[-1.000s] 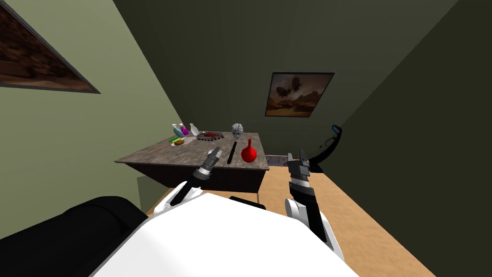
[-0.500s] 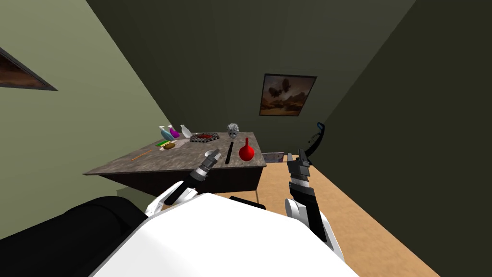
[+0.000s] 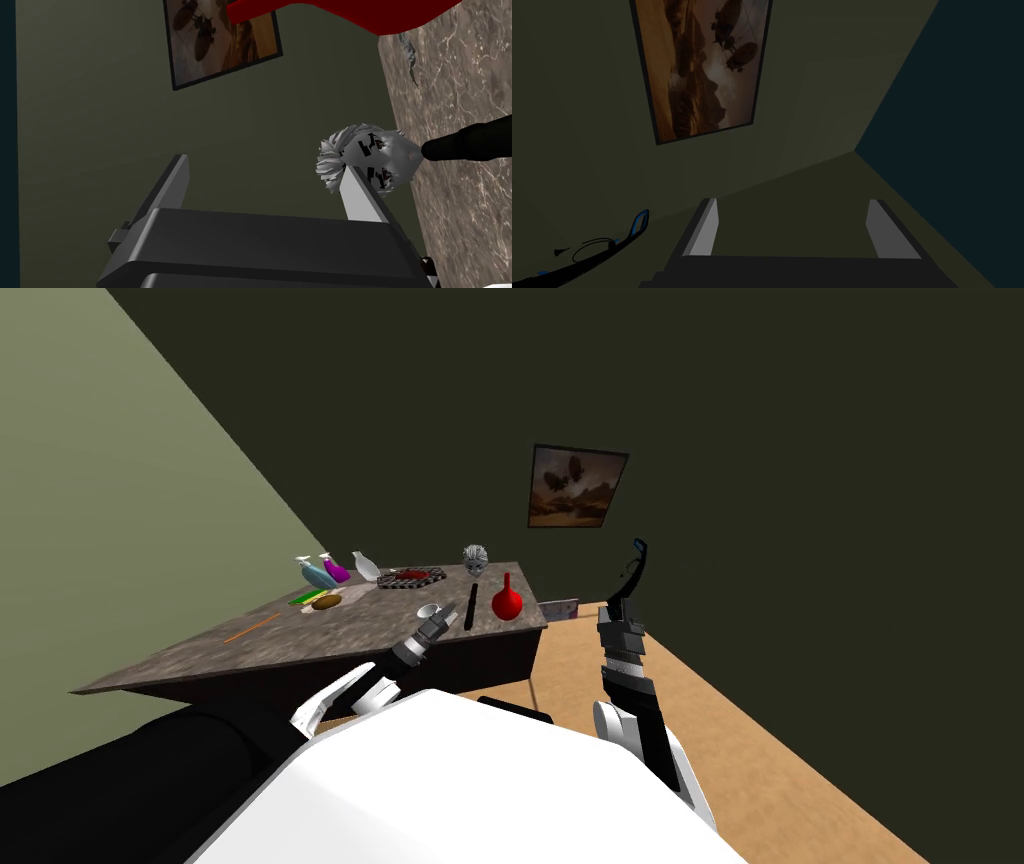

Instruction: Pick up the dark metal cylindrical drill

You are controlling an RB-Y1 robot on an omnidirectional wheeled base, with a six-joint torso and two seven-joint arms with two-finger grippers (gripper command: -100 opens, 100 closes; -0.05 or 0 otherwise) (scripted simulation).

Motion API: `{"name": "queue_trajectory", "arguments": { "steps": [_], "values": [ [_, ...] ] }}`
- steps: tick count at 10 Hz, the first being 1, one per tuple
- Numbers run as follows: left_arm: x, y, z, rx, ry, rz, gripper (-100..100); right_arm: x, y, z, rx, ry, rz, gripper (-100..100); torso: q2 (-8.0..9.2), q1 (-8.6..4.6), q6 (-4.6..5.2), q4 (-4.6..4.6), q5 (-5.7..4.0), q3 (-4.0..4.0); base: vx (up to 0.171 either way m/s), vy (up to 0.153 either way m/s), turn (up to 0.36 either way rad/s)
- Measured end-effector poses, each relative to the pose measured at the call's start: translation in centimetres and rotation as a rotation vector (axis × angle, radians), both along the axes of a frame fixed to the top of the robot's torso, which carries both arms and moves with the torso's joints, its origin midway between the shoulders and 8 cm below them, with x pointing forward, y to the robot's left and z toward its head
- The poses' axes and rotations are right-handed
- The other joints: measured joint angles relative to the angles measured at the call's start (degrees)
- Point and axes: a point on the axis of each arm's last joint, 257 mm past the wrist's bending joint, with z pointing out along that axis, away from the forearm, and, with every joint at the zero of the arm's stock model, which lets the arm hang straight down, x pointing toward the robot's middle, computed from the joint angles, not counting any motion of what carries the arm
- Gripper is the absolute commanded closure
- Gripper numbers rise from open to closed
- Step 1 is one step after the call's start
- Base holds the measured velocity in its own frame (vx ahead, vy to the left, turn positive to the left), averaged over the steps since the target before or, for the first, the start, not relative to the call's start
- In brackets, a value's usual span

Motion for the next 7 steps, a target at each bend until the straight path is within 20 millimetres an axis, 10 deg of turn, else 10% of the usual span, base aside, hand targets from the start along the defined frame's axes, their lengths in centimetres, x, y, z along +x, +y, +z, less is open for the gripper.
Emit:
{"name": "queue_trajectory", "arguments": {
  "steps": [7],
  "values": [
    [-1.4,3.8,-5.9,0.04,0.248,-0.019,-100,0.0,0.0,0.0,0.0,0.0,0.0,0,-0.05,-0.03,0.03,-0.01,-0.01,-0.03,-0.03,0.03,-0.216]
  ]
}}
